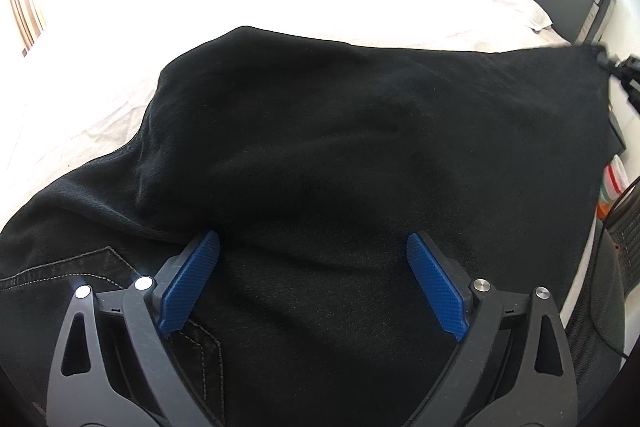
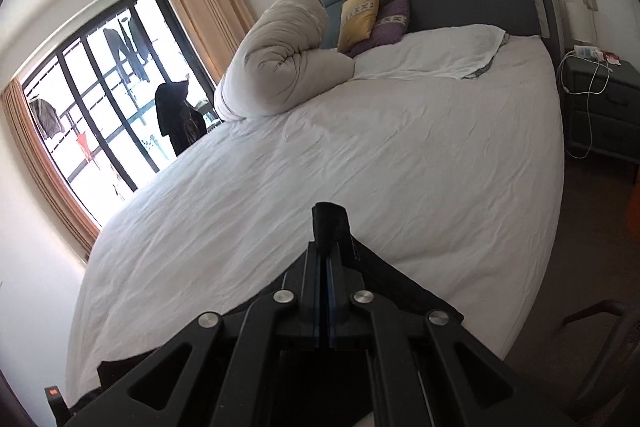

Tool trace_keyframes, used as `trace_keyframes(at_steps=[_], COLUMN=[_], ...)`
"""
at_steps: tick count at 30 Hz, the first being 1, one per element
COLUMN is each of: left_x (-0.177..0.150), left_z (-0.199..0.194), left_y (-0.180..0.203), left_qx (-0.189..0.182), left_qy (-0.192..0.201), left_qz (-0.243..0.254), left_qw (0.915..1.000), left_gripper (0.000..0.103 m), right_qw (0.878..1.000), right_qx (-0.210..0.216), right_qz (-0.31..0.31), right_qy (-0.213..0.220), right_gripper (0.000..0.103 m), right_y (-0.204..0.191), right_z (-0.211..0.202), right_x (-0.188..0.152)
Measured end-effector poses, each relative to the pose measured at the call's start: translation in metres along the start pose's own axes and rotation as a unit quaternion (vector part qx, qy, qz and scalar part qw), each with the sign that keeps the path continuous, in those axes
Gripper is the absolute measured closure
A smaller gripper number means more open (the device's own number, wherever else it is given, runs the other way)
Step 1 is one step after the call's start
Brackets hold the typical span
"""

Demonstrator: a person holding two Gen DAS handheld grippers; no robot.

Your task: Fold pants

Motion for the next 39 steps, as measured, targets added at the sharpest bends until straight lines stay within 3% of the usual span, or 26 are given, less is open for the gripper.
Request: trace_keyframes(at_steps=[4,9,22,27,28,29,30,32,34,39], left_x=[0.000,0.000,0.004,0.004,0.005,0.005,0.005,0.005,0.005,0.005], left_z=[-0.003,0.000,-0.005,-0.007,-0.008,-0.007,-0.007,-0.007,-0.007,-0.007], left_y=[0.000,0.000,0.000,-0.005,-0.006,-0.006,-0.006,-0.006,-0.006,-0.005], left_qx=[0.002,0.003,0.000,-0.004,-0.004,-0.003,-0.003,-0.003,-0.003,-0.001], left_qy=[0.000,-0.002,-0.001,0.001,0.001,0.001,0.002,0.003,0.004,0.005], left_qz=[0.002,0.007,0.001,0.001,0.001,0.001,0.001,0.001,0.001,0.001], left_qw=[1.0000,1.0000,1.0000,1.0000,1.0000,1.0000,1.0000,1.0000,1.0000,1.0000], left_gripper=[0.005,0.003,0.003,0.002,0.002,0.002,0.002,0.001,0.001,0.001], right_qw=[0.989,0.975,0.981,0.976,0.977,0.977,0.976,0.973,0.978,0.993], right_qx=[-0.035,-0.049,-0.031,0.008,-0.008,-0.038,-0.059,-0.075,-0.061,0.014], right_qz=[0.136,0.200,0.160,0.187,0.186,0.185,0.191,0.208,0.190,0.053], right_qy=[-0.043,-0.081,-0.109,-0.111,-0.107,-0.103,-0.088,-0.064,-0.059,-0.108], right_gripper=[0.100,0.100,0.100,0.087,0.077,0.048,0.037,0.037,0.037,0.038], right_y=[0.072,0.114,0.113,0.127,0.130,0.135,0.141,0.147,0.139,0.076], right_z=[0.017,0.029,0.035,0.020,0.015,0.009,0.000,-0.012,-0.014,0.023], right_x=[-0.042,-0.079,-0.074,-0.072,-0.071,-0.069,-0.066,-0.057,-0.043,-0.004])
Point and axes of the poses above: each gripper's, at about its wrist camera, not at the fingertips, and z roughly the way its jaws point, y to its right, x to its top, the point moved 5 cm from there along z, roughly the way its jaws point, and after that the axes turned 13 degrees about x, right-handed, at the moved point
